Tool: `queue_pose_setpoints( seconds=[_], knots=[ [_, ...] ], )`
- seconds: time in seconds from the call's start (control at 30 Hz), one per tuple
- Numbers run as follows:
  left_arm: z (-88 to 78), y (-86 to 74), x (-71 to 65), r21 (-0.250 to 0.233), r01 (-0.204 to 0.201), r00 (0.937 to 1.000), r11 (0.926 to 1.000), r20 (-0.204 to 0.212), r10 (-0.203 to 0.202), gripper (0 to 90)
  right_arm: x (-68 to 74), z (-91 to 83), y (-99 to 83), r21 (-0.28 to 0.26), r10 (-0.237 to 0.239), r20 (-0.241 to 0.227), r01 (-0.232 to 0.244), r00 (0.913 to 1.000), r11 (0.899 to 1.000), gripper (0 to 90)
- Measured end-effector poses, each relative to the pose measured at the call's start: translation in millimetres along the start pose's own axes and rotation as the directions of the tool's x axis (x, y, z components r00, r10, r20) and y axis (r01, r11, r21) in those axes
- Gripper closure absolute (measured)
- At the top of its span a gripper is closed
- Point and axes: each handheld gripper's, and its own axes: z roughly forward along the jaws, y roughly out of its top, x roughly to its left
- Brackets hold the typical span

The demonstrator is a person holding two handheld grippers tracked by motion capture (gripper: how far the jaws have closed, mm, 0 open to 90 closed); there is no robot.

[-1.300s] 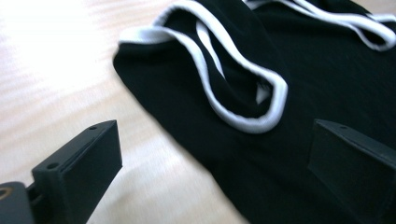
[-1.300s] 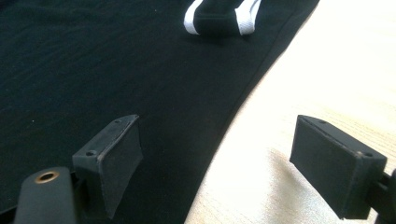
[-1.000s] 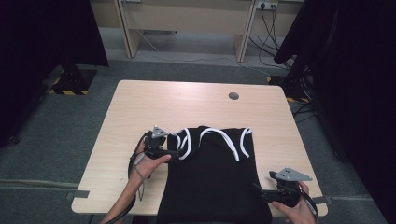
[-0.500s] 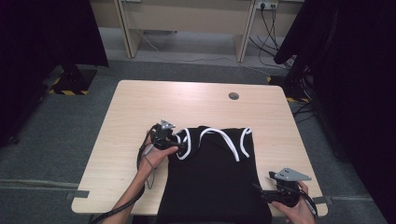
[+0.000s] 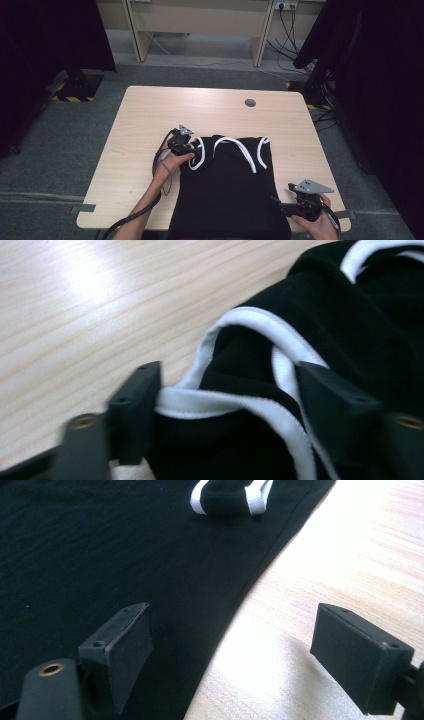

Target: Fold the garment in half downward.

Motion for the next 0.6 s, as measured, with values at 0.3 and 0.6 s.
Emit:
queue_pose_setpoints(
  seconds=[0.3,0.6],
  knots=[
    [-2.3,-1.3,-3.6,-0.017,-0.049,0.9977,0.9987,0.047,0.049,71.7,-5.1,6.2,3.4,0.001,0.007,-0.016,-0.007,0.9998,1.000,17.4],
    [-2.9,-2.9,-2.8,-0.022,-0.033,0.9979,0.9992,0.056,0.034,73.8,-15.8,18.3,23.5,-0.013,0.017,-0.028,-0.018,0.9995,1.000,17.5]
  ],
)
